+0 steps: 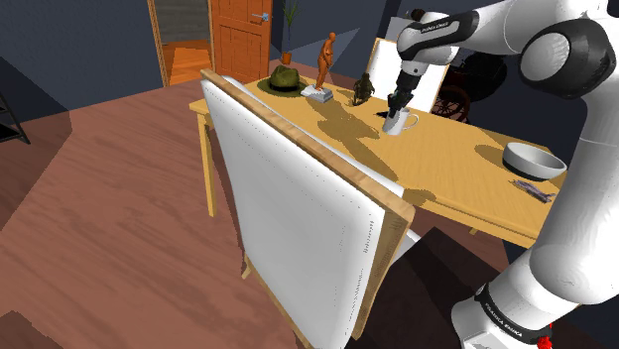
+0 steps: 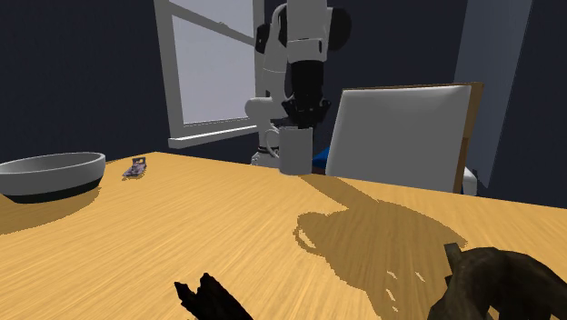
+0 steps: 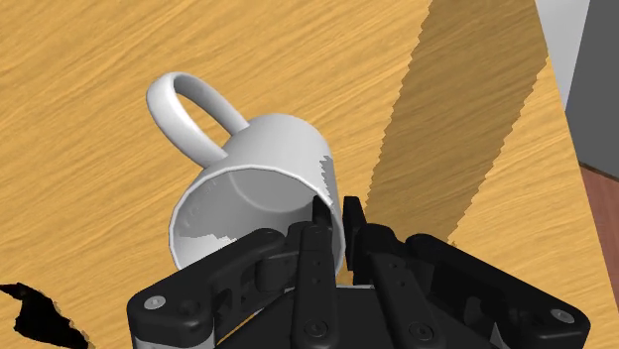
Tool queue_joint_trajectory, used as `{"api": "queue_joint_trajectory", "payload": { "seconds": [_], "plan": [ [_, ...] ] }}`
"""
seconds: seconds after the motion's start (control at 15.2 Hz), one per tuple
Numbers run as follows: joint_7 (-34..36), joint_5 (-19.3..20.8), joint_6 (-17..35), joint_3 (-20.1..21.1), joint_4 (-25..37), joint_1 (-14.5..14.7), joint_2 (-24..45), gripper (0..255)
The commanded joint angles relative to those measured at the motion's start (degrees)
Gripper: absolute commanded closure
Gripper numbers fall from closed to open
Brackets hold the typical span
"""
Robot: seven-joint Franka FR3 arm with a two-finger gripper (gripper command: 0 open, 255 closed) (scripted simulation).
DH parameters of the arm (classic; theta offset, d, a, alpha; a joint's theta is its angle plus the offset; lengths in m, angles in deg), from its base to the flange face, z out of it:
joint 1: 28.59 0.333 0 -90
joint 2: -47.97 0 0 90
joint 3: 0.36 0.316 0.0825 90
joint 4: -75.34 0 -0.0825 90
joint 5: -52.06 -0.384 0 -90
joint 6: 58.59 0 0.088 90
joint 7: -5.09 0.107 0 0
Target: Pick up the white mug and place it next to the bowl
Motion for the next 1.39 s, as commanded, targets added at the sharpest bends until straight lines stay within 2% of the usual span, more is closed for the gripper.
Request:
{"api": "queue_joint_trajectory", "payload": {
  "seconds": [0.0, 1.12, 1.32],
  "plan": [
    [0.2, 0.2, -1.4, -0.1, 1.0, 0.0, -0.4, 255],
    [0.9, 0.6, -14.4, -0.5, 13.9, -0.8, -0.6, 255],
    [-1.2, 1.0, -13.6, -1.3, 11.1, -1.8, -2.6, 255]
  ]
}}
